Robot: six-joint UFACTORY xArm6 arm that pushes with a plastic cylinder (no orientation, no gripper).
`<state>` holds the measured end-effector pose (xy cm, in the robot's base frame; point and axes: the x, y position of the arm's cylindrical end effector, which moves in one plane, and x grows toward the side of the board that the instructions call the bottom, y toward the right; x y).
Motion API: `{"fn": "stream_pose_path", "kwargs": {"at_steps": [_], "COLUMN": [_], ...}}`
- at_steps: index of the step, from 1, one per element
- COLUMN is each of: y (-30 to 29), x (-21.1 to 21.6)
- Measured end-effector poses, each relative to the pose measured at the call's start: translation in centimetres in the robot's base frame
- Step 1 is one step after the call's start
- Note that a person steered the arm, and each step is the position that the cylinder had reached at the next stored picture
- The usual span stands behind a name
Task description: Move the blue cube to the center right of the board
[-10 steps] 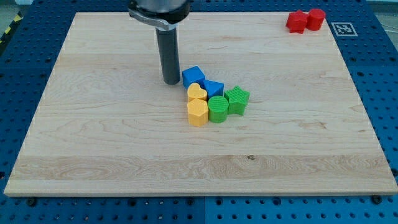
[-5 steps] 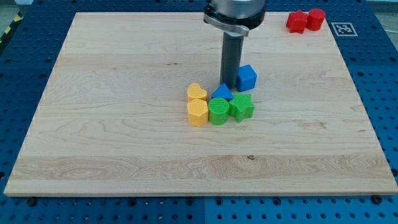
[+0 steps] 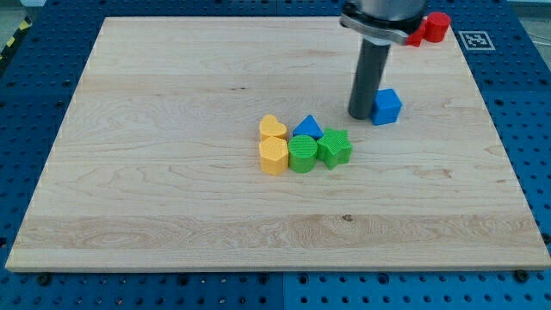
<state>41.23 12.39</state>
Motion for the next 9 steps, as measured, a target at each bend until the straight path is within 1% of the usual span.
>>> {"fn": "stream_pose_path", "kwargs": {"at_steps": [1, 2, 3, 5, 6, 7, 8, 9], "y": [0.3, 2.3, 4.6, 7.6, 6.3, 8.2, 9.6, 9.6], "x": [-1.0, -0.7, 1.0, 1.0, -1.3, -1.3, -0.3, 0.3]}}
